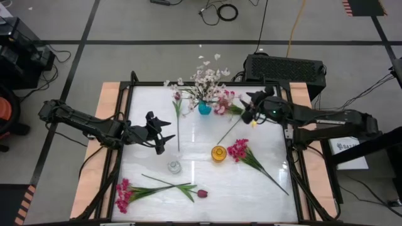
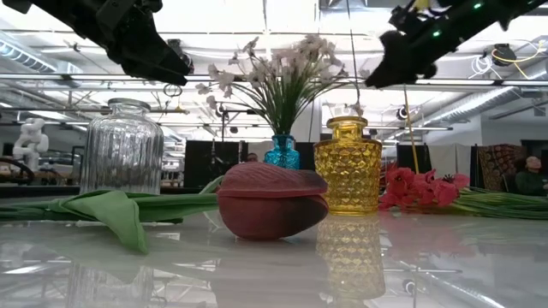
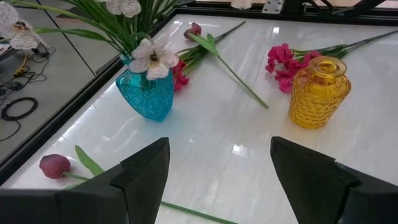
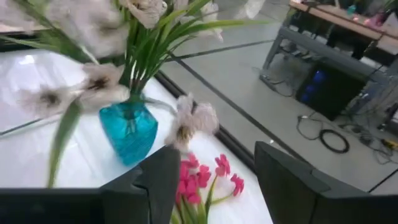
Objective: Sort flowers into vase by color
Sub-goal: Put the white flowers into the blue vase, then put the top pink flowers into the yellow vase
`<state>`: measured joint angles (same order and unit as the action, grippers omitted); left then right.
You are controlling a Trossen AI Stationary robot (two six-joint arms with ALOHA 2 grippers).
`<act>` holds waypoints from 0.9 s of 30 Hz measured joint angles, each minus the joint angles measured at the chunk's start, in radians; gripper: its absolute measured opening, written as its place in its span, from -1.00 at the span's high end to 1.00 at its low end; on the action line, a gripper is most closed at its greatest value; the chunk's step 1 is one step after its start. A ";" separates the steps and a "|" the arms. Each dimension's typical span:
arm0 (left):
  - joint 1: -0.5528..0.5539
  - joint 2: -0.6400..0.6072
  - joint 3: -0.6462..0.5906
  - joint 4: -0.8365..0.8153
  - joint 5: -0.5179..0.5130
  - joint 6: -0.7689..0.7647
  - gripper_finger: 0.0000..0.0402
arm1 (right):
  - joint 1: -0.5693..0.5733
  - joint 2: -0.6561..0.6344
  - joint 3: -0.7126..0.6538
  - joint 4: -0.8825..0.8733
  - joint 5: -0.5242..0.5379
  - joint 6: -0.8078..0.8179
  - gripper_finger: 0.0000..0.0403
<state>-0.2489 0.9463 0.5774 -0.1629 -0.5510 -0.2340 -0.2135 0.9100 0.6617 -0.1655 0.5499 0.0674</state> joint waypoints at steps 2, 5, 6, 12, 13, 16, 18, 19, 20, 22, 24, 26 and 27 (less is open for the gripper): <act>0.000 0.000 0.000 0.000 0.000 0.000 -0.42 | -0.003 -0.040 0.000 -0.090 0.009 0.044 0.02; 0.000 0.000 0.000 0.000 0.000 0.000 -0.42 | -0.003 -0.081 0.000 -0.239 0.033 0.134 0.02; 0.000 0.000 0.000 0.000 0.000 -0.004 -0.42 | -0.003 -0.089 0.000 -0.287 0.032 0.171 0.02; 0.000 0.000 0.000 0.000 0.000 -0.021 -0.42 | 0.007 -0.094 0.000 -0.484 0.023 0.347 0.02; 0.000 0.000 0.000 0.000 0.000 -0.021 -0.42 | 0.013 -0.093 0.000 -0.505 0.023 0.362 0.02; 0.000 0.000 0.000 -0.001 0.000 -0.021 -0.42 | 0.023 -0.093 0.000 -0.556 0.022 0.415 0.02; 0.000 0.000 0.000 -0.002 0.000 -0.021 -0.42 | 0.030 -0.093 0.000 -0.571 0.024 0.441 0.02; 0.000 0.000 0.000 -0.003 0.000 -0.021 -0.42 | 0.034 -0.093 -0.001 -0.574 0.026 0.450 0.02; 0.001 0.000 0.000 -0.004 0.000 -0.021 -0.42 | 0.040 -0.093 -0.006 -0.567 0.026 0.455 0.02; 0.002 0.000 0.000 -0.007 0.000 -0.021 -0.42 | 0.051 -0.093 -0.025 -0.551 0.026 0.460 0.03; 0.002 0.000 0.000 -0.021 0.000 -0.022 -0.42 | 0.062 -0.093 -0.060 -0.528 0.026 0.477 0.03; 0.003 0.000 0.000 -0.044 0.000 -0.024 -0.42 | 0.072 -0.093 -0.107 -0.485 0.025 0.498 0.03; 0.006 0.000 0.000 -0.060 0.000 -0.032 -0.42 | 0.078 -0.093 -0.134 -0.461 0.025 0.508 0.03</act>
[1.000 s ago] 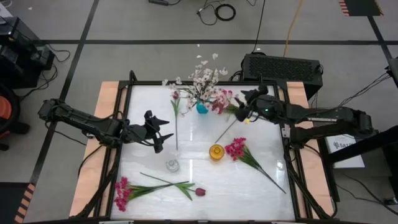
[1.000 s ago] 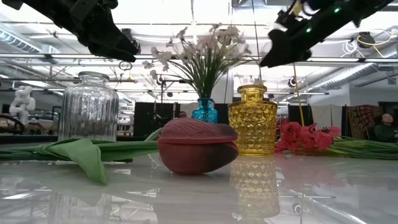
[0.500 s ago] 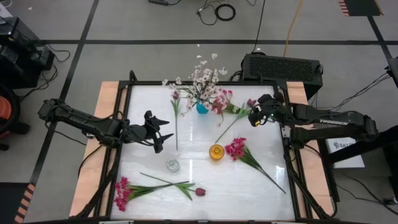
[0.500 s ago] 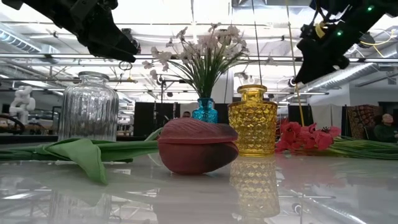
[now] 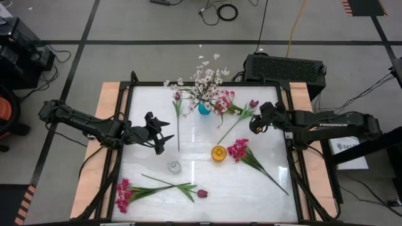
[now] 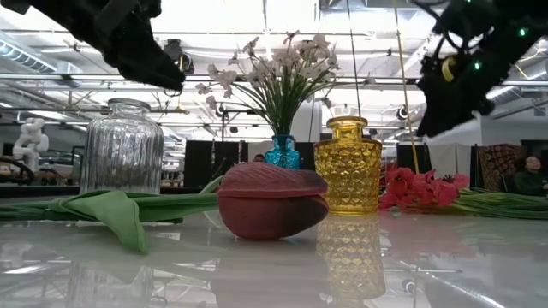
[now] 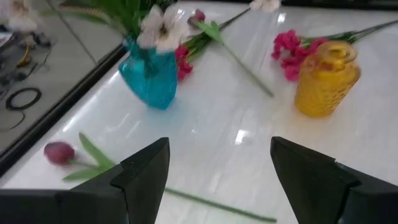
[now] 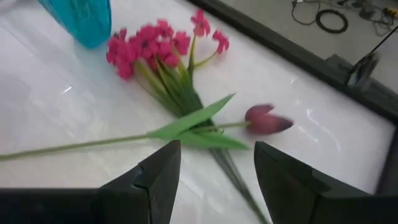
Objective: Sort flowers into vase by color
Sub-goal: Put the top pink flowers into the yellow vase
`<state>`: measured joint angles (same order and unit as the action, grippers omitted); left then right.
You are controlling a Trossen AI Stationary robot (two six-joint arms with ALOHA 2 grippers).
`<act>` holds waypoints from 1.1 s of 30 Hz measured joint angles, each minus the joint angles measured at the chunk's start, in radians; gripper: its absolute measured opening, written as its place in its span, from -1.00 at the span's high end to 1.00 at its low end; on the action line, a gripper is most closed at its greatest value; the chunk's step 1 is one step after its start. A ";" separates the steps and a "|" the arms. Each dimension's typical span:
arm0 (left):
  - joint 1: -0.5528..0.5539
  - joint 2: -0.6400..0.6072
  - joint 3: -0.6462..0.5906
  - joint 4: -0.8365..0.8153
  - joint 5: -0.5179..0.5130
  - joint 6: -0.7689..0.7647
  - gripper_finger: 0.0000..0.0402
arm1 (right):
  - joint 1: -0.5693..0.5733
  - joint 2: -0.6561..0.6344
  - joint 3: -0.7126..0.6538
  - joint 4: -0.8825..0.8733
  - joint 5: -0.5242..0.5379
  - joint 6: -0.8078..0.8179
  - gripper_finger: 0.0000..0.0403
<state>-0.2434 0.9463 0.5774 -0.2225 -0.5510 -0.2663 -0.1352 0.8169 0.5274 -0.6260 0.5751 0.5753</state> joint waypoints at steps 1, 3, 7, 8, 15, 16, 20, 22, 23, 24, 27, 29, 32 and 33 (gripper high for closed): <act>0.006 0.000 -0.001 -0.017 0.000 -0.016 -0.42 | 0.006 0.000 -0.026 0.025 0.000 0.012 0.03; 0.026 0.000 -0.015 -0.034 -0.004 -0.043 -0.42 | 0.018 0.000 -0.071 0.076 -0.001 0.032 0.03; 0.085 0.000 -0.052 -0.046 0.007 -0.098 -0.42 | 0.021 0.000 -0.100 0.119 -0.006 0.006 0.03; 0.102 0.000 -0.061 -0.047 0.027 -0.114 -0.42 | 0.021 0.000 -0.100 0.122 -0.007 -0.005 0.03; 0.227 0.002 -0.093 -0.048 0.137 -0.176 -0.42 | 0.020 0.000 -0.100 0.152 -0.009 -0.043 0.03; 0.243 0.004 -0.093 -0.049 0.137 -0.192 -0.42 | 0.020 0.000 -0.100 0.152 -0.009 -0.044 0.03; 0.284 0.039 -0.093 -0.046 0.138 -0.228 -0.42 | 0.020 0.000 -0.100 0.152 -0.010 -0.044 0.03; 0.291 0.073 -0.093 -0.042 0.138 -0.248 -0.42 | 0.020 0.000 -0.100 0.152 -0.016 -0.039 0.03; 0.291 0.092 -0.093 -0.036 0.137 -0.252 -0.42 | 0.020 0.000 -0.100 0.152 -0.026 -0.038 0.03; 0.291 0.113 -0.093 -0.023 0.137 -0.253 -0.42 | 0.020 0.000 -0.100 0.152 -0.036 -0.034 0.03; 0.290 0.178 -0.093 0.026 0.145 -0.252 -0.42 | 0.019 0.000 -0.100 0.148 -0.101 -0.010 0.03; 0.290 0.217 -0.093 0.064 0.163 -0.252 -0.42 | 0.019 0.000 -0.100 0.147 -0.133 -0.017 0.03; 0.290 0.257 -0.093 0.101 0.169 -0.248 -0.42 | 0.019 0.000 -0.100 0.144 -0.137 -0.018 0.03; 0.290 0.267 -0.093 0.107 0.169 -0.248 -0.42 | 0.019 0.000 -0.100 0.144 -0.135 -0.018 0.03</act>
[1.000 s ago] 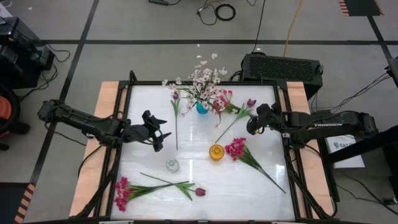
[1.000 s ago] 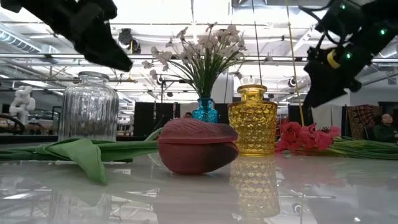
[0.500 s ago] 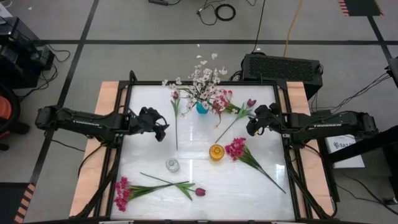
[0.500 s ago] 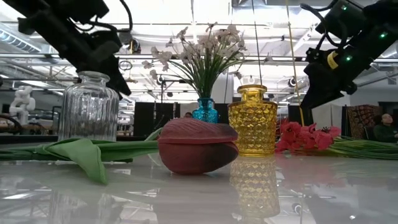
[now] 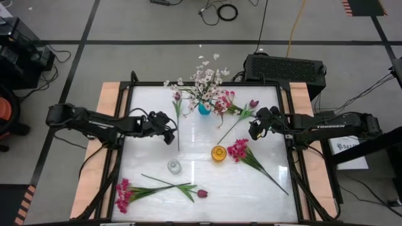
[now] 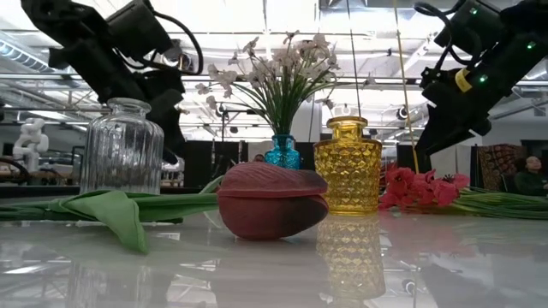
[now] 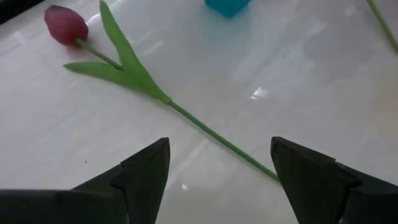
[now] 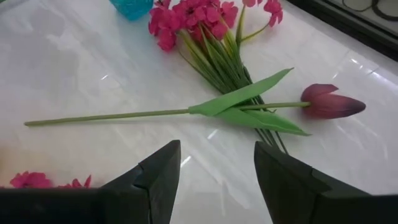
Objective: Sort flowers into vase by color
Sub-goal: Put the top pink flowers into the yellow vase
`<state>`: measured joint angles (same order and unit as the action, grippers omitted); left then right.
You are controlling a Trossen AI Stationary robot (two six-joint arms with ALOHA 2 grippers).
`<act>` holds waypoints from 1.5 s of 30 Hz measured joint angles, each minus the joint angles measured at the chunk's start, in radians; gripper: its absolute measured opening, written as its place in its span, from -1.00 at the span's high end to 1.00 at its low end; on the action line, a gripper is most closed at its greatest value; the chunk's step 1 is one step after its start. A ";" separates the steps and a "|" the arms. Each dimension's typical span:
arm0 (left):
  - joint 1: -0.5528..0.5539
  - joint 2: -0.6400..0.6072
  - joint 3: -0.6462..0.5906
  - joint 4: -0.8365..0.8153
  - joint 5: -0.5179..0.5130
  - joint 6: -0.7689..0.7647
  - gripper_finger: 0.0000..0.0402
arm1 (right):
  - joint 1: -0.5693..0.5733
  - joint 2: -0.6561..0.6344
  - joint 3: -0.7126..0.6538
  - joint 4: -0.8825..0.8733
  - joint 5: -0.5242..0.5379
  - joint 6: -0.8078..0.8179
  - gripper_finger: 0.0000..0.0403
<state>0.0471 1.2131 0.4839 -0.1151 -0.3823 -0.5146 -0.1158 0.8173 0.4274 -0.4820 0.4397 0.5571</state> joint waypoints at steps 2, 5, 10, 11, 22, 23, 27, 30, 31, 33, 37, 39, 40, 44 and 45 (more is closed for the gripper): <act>0.003 0.011 0.000 0.002 0.001 0.001 -0.42 | 0.000 0.005 0.000 0.000 0.003 0.000 0.03; 0.013 0.014 0.000 0.002 0.011 0.000 -0.42 | 0.000 0.026 0.000 -0.009 0.013 0.004 0.03; 0.013 0.014 0.000 0.013 0.034 -0.004 -0.42 | 0.000 0.093 0.000 0.001 0.030 0.048 0.03; 0.012 0.014 0.000 0.017 0.043 -0.004 -0.42 | 0.000 0.107 0.000 0.002 0.030 0.060 0.03; 0.011 0.014 0.000 0.053 0.097 0.004 -0.42 | -0.044 0.222 0.001 0.077 0.035 -0.026 0.09; 0.011 0.014 0.000 0.057 0.108 0.004 -0.42 | -0.050 0.231 0.001 0.089 0.035 -0.035 0.12; 0.011 0.014 0.000 0.057 0.140 0.004 -0.42 | -0.071 0.272 0.001 0.144 0.037 -0.035 0.30; 0.011 0.014 0.000 0.056 0.146 0.004 -0.42 | -0.084 0.308 0.001 0.167 0.064 -0.019 0.43; 0.011 0.014 0.000 0.056 0.146 0.004 -0.42 | -0.089 0.319 0.001 0.169 0.081 -0.011 0.46; 0.011 0.014 0.000 0.056 0.147 0.007 -0.42 | -0.097 0.341 0.001 0.169 0.109 0.012 0.53; 0.011 0.014 0.000 0.054 0.146 0.024 -0.42 | -0.124 0.367 0.001 0.183 0.113 0.096 0.60; 0.011 0.014 0.000 0.055 0.146 0.025 -0.42 | -0.140 0.377 0.001 0.208 0.112 0.146 0.60; 0.011 0.014 0.000 0.055 0.146 0.025 -0.42 | -0.146 0.381 0.001 0.224 0.111 0.158 0.59; 0.011 0.014 0.000 0.055 0.146 0.025 -0.42 | -0.153 0.401 0.001 0.281 0.093 0.185 0.51; 0.011 0.014 0.000 0.055 0.146 0.025 -0.42 | -0.153 0.408 0.001 0.297 0.078 0.185 0.49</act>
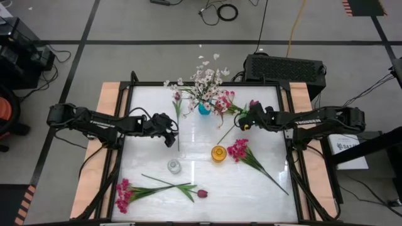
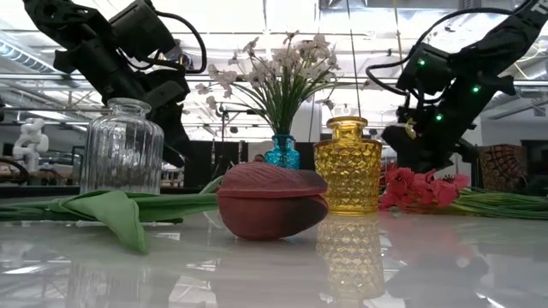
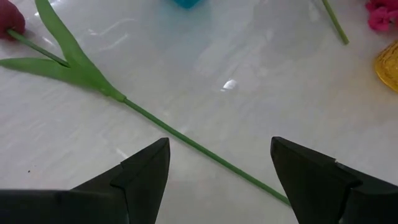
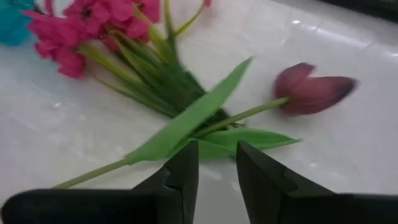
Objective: Sort flowers into vase by color
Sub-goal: Put the top pink flowers into the yellow vase
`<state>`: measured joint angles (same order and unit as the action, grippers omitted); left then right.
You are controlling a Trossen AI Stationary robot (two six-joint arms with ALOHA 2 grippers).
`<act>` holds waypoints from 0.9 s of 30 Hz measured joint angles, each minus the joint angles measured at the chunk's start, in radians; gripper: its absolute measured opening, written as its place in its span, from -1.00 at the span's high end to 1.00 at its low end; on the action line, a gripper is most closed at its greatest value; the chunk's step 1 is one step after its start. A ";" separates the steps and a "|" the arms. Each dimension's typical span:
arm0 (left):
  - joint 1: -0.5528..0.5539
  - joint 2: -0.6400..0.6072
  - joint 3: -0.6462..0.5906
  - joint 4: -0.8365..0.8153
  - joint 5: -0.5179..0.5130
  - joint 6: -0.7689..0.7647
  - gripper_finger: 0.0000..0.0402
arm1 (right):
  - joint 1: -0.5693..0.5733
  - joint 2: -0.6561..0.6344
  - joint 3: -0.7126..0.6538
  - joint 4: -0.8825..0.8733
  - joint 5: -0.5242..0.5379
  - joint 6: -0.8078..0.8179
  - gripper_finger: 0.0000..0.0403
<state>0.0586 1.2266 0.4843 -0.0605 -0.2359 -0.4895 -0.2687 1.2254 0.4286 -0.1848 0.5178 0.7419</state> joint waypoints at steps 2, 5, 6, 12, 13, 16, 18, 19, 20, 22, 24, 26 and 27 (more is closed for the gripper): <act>0.000 0.000 0.000 0.000 0.000 0.000 -0.42 | 0.000 0.015 0.000 0.025 -0.033 0.003 0.44; 0.000 0.000 0.000 0.000 0.000 0.000 -0.42 | 0.000 0.046 0.000 0.077 -0.043 0.061 0.38; 0.000 0.000 0.000 0.000 0.000 0.000 -0.42 | 0.000 0.058 0.000 0.094 -0.032 0.095 0.36; 0.000 0.000 0.000 0.000 -0.001 -0.001 -0.42 | 0.000 0.116 0.000 0.125 0.014 0.162 0.26; 0.000 0.000 0.000 0.000 -0.001 -0.001 -0.42 | -0.001 0.125 0.000 0.132 0.019 0.160 0.24; 0.000 0.000 0.001 0.000 -0.001 -0.001 -0.42 | -0.003 0.158 0.000 0.174 0.041 0.144 0.19; 0.000 0.000 0.001 0.000 -0.001 -0.001 -0.42 | -0.010 0.179 0.000 0.200 0.050 0.116 0.18; 0.000 0.000 0.001 0.000 -0.001 -0.001 -0.42 | -0.014 0.189 0.000 0.213 0.059 0.105 0.18; 0.000 0.000 0.001 0.000 -0.001 -0.001 -0.42 | -0.019 0.198 0.000 0.216 0.064 0.099 0.17; 0.000 0.000 0.001 0.000 -0.001 -0.001 -0.42 | -0.033 0.209 0.000 0.212 0.071 0.085 0.17; 0.000 0.000 0.001 0.000 -0.001 -0.001 -0.42 | -0.042 0.212 0.000 0.217 0.076 0.068 0.17; 0.000 0.000 0.001 0.000 -0.002 -0.001 -0.42 | -0.045 0.189 0.000 0.214 0.066 0.012 0.17; 0.000 0.000 0.001 0.000 -0.002 0.001 -0.42 | -0.045 0.169 0.005 0.212 0.045 -0.029 0.17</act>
<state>0.0586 1.2266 0.4850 -0.0605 -0.2376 -0.4883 -0.3134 1.3947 0.4334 0.0274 0.5632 0.7126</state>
